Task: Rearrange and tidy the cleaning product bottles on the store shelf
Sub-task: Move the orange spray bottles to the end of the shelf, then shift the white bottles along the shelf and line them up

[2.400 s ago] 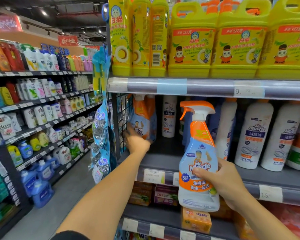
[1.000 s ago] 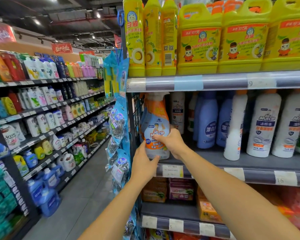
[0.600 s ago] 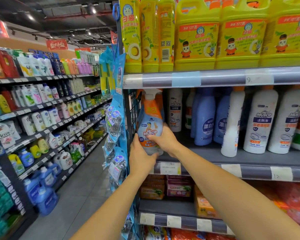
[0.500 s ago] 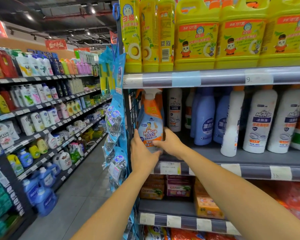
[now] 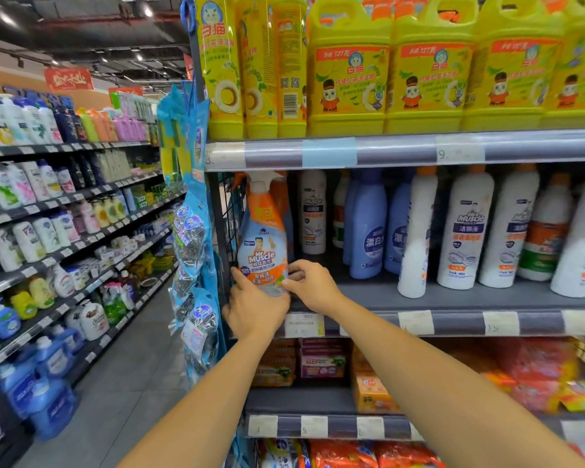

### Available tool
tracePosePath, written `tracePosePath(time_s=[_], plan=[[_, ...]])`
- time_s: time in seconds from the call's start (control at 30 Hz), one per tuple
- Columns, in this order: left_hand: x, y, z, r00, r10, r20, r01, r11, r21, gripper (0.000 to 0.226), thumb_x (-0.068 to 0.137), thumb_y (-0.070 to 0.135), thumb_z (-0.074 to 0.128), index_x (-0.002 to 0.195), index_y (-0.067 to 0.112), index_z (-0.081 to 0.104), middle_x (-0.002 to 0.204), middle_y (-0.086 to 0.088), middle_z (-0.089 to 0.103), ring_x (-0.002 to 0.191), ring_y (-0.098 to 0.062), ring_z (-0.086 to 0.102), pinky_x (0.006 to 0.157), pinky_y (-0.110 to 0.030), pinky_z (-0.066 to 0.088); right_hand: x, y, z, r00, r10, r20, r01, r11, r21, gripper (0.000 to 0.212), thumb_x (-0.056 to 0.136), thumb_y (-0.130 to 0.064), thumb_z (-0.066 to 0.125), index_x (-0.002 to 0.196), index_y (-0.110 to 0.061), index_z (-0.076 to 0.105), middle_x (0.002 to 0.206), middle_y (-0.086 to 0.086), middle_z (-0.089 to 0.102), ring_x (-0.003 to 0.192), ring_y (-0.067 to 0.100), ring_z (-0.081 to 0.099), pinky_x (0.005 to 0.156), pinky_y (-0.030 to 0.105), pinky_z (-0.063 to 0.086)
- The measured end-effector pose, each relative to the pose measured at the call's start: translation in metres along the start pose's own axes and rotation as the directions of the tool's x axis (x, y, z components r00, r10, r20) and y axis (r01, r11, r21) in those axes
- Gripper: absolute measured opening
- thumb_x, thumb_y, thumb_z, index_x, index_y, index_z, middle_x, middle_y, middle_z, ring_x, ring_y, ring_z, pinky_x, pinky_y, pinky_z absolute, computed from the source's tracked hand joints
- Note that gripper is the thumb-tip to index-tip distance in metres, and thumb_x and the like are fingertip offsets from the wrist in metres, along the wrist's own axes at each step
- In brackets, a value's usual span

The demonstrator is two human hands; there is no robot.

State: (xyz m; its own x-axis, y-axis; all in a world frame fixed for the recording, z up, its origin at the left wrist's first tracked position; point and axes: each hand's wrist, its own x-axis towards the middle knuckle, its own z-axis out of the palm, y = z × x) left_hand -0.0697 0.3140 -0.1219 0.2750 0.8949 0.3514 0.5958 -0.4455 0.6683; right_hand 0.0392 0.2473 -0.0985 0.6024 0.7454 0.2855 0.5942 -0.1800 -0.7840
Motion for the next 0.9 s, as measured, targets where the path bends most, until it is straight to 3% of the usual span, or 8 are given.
tracePosePath(time_s=[0.27, 0.4, 0.47, 0.53, 0.6, 0.7, 0.77, 0.9], plan=[[-0.004, 0.005, 0.002, 0.999, -0.044, 0.009, 0.044, 0.999, 0.020, 0.122, 0.064, 0.065, 0.072, 0.152, 0.006, 0.011, 0.143, -0.020, 0.045, 0.131, -0.035, 0.045, 0.109, -0.046, 0.031, -0.015, 0.006, -0.017, 0.999, -0.019, 0.037, 0.021, 0.998, -0.063, 0.036, 0.083, -0.023, 0.071, 0.117, -0.015, 0.061, 0.099, 0.003, 0.068, 0.091, 0.017, 0.065, 0.081, 0.028, 0.053], [-0.020, 0.014, 0.001, 0.994, -0.047, -0.098, 0.047, 0.999, -0.006, 0.098, 0.070, 0.051, 0.074, 0.144, 0.007, 0.028, 0.139, -0.020, 0.048, 0.129, -0.039, 0.044, 0.109, -0.051, 0.032, -0.033, 0.017, -0.049, 0.998, -0.040, 0.042, 0.045, 0.992, -0.117, 0.036, 0.084, -0.028, 0.071, 0.118, -0.020, 0.061, 0.111, 0.000, 0.063, 0.093, 0.012, 0.061, 0.082, 0.024, 0.050], [-0.040, 0.023, 0.003, 0.985, -0.007, -0.172, -0.002, 0.999, -0.052, 0.085, 0.070, 0.039, 0.076, 0.139, 0.009, 0.035, 0.141, -0.018, 0.044, 0.130, -0.039, 0.039, 0.108, -0.054, 0.031, -0.044, 0.023, -0.071, 0.996, -0.068, 0.061, 0.078, 0.982, -0.172, 0.038, 0.084, -0.030, 0.071, 0.120, -0.021, 0.060, 0.117, -0.001, 0.062, 0.100, 0.010, 0.059, 0.086, 0.024, 0.049], [-0.062, 0.036, 0.007, 0.966, 0.152, -0.211, -0.164, 0.986, -0.041, 0.073, 0.071, 0.034, 0.076, 0.132, 0.010, 0.044, 0.140, -0.014, 0.043, 0.130, -0.036, 0.038, 0.106, -0.053, 0.034, -0.057, 0.028, -0.095, 0.995, -0.078, 0.062, 0.089, 0.973, -0.212, 0.040, 0.084, -0.031, 0.072, 0.121, -0.021, 0.060, 0.121, -0.002, 0.061, 0.105, 0.009, 0.058, 0.091, 0.025, 0.048], [-0.079, 0.052, 0.013, 0.908, 0.392, -0.147, -0.397, 0.918, -0.006, 0.060, 0.072, 0.035, 0.074, 0.124, 0.014, 0.053, 0.132, -0.008, 0.048, 0.125, -0.030, 0.043, 0.101, -0.047, 0.040, -0.070, 0.034, -0.122, 0.996, -0.075, 0.054, 0.086, 0.963, -0.255, 0.043, 0.083, -0.031, 0.073, 0.122, -0.021, 0.059, 0.122, -0.002, 0.060, 0.107, 0.010, 0.057, 0.093, 0.025, 0.046], [-0.093, 0.083, 0.017, 0.773, 0.625, 0.114, -0.632, 0.774, 0.047, 0.056, 0.076, 0.042, 0.067, 0.126, 0.020, 0.054, 0.124, -0.001, 0.052, 0.119, -0.024, 0.045, 0.096, -0.038, 0.040, -0.092, 0.045, -0.165, 0.996, -0.066, 0.053, 0.080, 0.931, -0.355, 0.051, 0.081, -0.035, 0.073, 0.127, -0.022, 0.055, 0.127, -0.001, 0.056, 0.112, 0.012, 0.054, 0.095, 0.026, 0.044], [-0.099, 0.104, 0.022, 0.717, 0.656, 0.237, -0.693, 0.708, 0.137, 0.059, 0.079, 0.047, 0.062, 0.131, 0.023, 0.048, 0.123, 0.000, 0.052, 0.116, -0.023, 0.045, 0.093, -0.038, 0.040, -0.106, 0.052, -0.194, 0.998, -0.047, 0.042, 0.061, 0.900, -0.431, 0.054, 0.080, -0.037, 0.073, 0.129, -0.023, 0.052, 0.130, 0.000, 0.052, 0.116, 0.016, 0.052, 0.096, 0.029, 0.043], [-0.107, 0.135, 0.031, 0.665, 0.659, 0.352, -0.747, 0.582, 0.322, 0.053, 0.081, 0.052, 0.055, 0.126, 0.025, 0.048, 0.116, 0.001, 0.055, 0.109, -0.024, 0.050, 0.088, -0.040, 0.043, -0.135, 0.071, -0.249, 0.999, -0.015, 0.044, 0.037, 0.823, -0.566, 0.060, 0.082, -0.039, 0.072, 0.134, -0.021, 0.047, 0.133, 0.004, 0.049, 0.120, 0.024, 0.048, 0.097, 0.038, 0.045]])
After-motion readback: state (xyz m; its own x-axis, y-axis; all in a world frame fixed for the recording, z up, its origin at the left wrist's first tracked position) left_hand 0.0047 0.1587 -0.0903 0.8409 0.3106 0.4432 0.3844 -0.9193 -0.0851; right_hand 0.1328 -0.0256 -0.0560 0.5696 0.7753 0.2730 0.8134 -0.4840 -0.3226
